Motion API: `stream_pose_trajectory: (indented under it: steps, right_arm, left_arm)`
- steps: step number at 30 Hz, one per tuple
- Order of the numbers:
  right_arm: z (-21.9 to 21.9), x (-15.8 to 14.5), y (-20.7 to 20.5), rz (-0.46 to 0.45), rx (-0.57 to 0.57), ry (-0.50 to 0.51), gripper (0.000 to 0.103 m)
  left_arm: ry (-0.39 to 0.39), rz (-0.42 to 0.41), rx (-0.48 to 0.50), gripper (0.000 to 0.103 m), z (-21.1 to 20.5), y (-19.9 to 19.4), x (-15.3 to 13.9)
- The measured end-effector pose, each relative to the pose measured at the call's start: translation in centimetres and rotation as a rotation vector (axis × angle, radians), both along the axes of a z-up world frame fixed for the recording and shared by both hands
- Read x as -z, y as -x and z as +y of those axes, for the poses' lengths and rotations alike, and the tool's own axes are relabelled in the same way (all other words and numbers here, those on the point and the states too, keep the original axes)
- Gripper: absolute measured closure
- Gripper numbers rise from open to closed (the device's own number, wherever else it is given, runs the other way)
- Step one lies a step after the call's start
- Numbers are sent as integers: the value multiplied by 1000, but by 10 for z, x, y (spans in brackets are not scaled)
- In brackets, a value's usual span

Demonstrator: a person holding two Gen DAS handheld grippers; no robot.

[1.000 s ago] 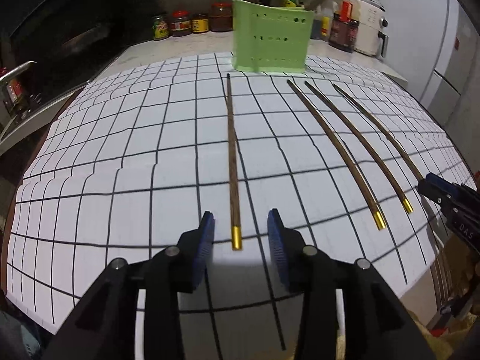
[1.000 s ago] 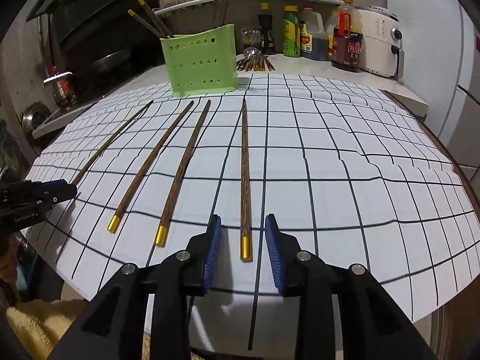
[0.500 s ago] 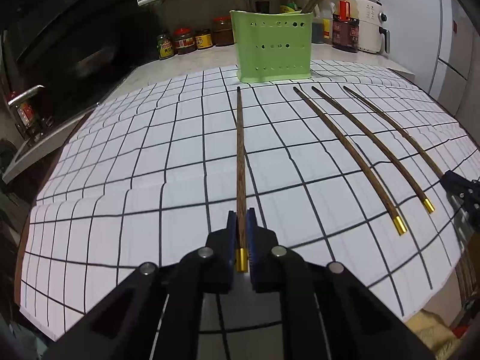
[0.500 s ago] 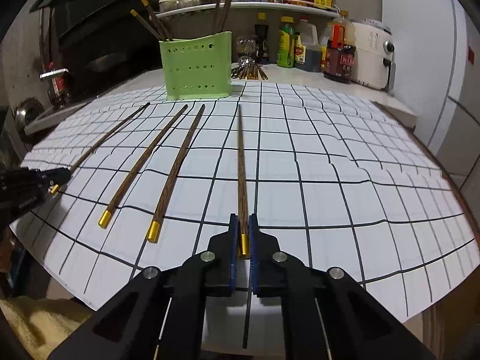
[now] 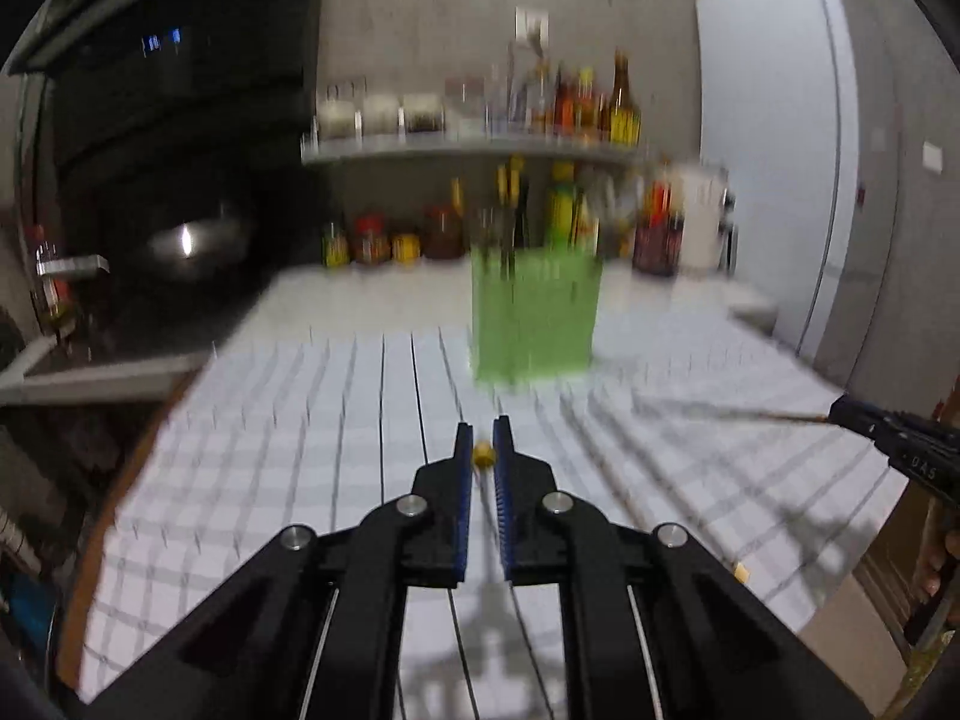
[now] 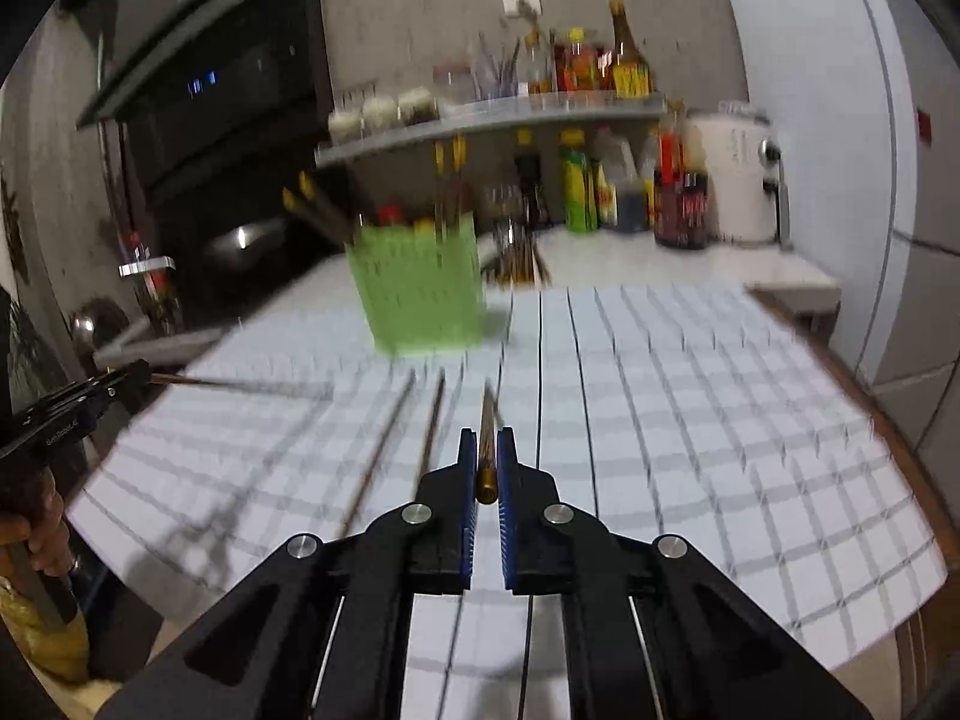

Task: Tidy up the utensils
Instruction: 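Lift both held chopsticks upright toward the green holder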

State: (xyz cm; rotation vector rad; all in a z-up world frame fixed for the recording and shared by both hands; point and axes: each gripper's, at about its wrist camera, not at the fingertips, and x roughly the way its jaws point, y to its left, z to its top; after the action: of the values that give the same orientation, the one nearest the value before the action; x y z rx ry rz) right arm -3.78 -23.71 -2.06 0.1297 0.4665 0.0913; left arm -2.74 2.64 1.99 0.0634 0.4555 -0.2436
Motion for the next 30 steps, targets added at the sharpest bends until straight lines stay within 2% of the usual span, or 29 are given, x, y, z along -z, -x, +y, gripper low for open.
stream_pose_trajectory:
  steps: [4,12,17,21,27,30]
  right_arm:
    - [1,-35,-8,-78,7,12,96]
    - [12,-78,-23,-155,-3,59,96]
    - [19,-91,-28,-164,-3,93,96]
    - [20,-88,-37,-154,-6,93,96]
    - [26,-97,-46,-215,-1,120,96]
    - [27,-93,-51,-212,-6,113,96]
  left_arm:
    - [27,-129,1,96,1,-1,-37]
    - [75,-200,24,96,-8,-11,-60]
    - [85,-190,41,96,-13,-16,-60]
    - [80,-138,45,96,-13,-21,-52]
    - [106,-142,51,96,-5,-22,-56]
    - [116,-110,56,96,-5,-29,-49]
